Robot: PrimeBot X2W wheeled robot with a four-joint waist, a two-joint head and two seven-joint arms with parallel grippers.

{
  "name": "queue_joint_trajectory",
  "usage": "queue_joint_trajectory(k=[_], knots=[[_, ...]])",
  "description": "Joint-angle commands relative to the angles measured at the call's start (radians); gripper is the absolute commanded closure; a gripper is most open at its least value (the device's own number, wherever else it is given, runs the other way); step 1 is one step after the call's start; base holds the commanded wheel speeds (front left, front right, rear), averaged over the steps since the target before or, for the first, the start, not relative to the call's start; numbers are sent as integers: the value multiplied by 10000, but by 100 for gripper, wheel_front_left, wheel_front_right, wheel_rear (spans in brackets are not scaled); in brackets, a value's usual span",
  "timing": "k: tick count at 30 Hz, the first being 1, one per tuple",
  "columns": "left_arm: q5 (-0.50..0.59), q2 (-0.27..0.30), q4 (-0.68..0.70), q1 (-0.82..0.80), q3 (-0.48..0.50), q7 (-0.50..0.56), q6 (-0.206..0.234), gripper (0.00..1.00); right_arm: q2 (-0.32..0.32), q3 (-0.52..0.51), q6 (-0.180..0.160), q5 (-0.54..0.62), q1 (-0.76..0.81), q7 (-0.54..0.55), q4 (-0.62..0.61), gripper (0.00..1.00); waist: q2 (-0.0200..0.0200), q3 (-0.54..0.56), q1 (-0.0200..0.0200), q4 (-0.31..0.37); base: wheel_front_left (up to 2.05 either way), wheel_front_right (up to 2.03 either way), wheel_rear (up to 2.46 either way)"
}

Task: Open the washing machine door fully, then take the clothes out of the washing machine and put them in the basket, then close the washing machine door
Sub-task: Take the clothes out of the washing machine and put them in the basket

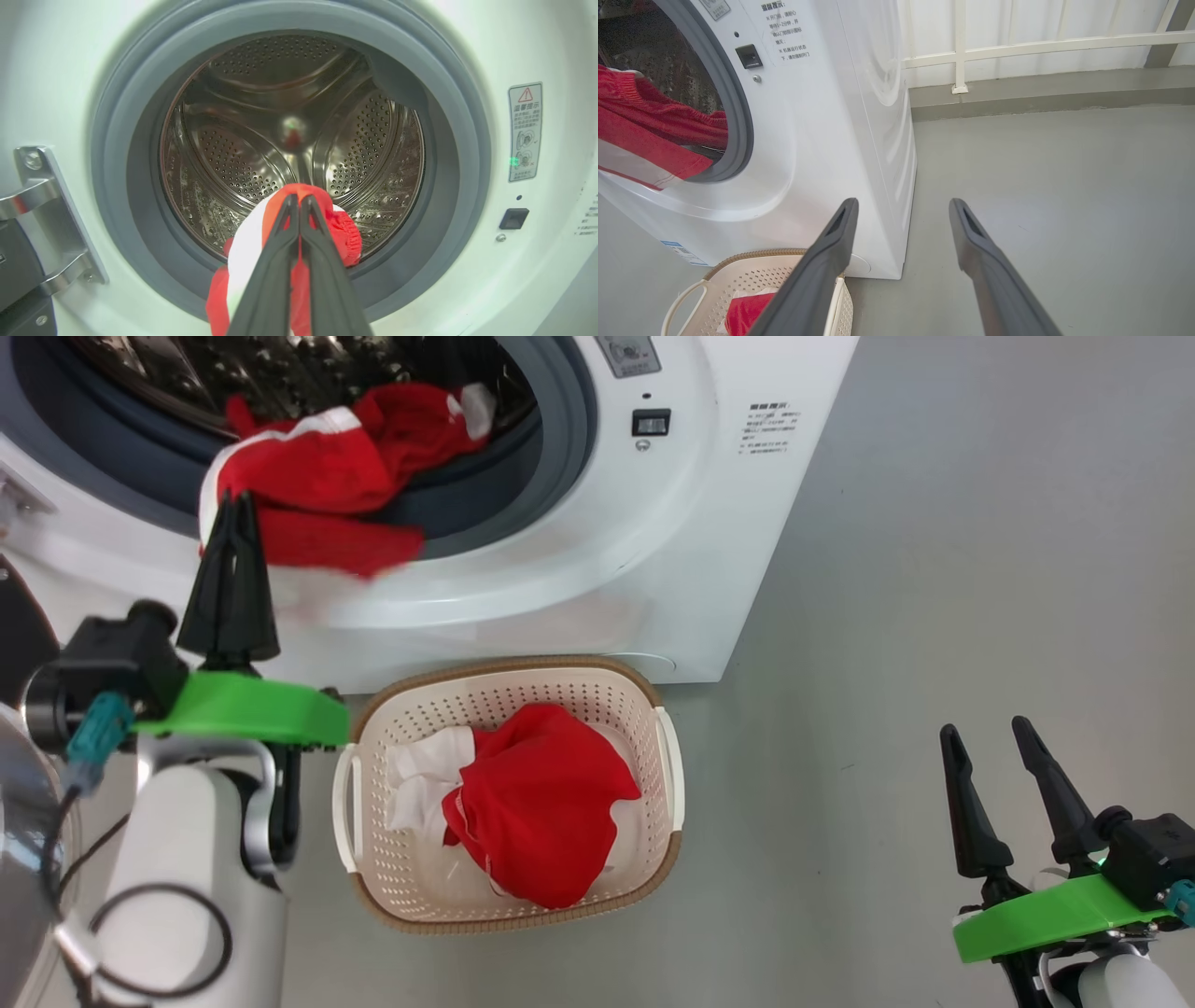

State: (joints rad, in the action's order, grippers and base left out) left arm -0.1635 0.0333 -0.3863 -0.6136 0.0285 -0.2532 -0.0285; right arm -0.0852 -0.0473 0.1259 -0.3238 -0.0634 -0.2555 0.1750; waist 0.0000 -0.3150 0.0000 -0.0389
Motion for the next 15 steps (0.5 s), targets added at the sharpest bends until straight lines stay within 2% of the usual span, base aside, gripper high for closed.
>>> queue_joint_trajectory(k=[1,7,15], knots=[[-113,225,599,231,328,-85,-90,100,-123,186,48,43,101,-63,-257,0,0,13,0,-14,0,0,0],[-185,180,2287,1018,289,-85,-45,100,-115,61,48,60,144,-63,-305,0,0,13,0,-46,0,0,0],[-473,172,3880,1640,-68,-85,371,100,-95,41,48,66,96,-63,-341,0,0,-128,0,-58,0,0,0]])
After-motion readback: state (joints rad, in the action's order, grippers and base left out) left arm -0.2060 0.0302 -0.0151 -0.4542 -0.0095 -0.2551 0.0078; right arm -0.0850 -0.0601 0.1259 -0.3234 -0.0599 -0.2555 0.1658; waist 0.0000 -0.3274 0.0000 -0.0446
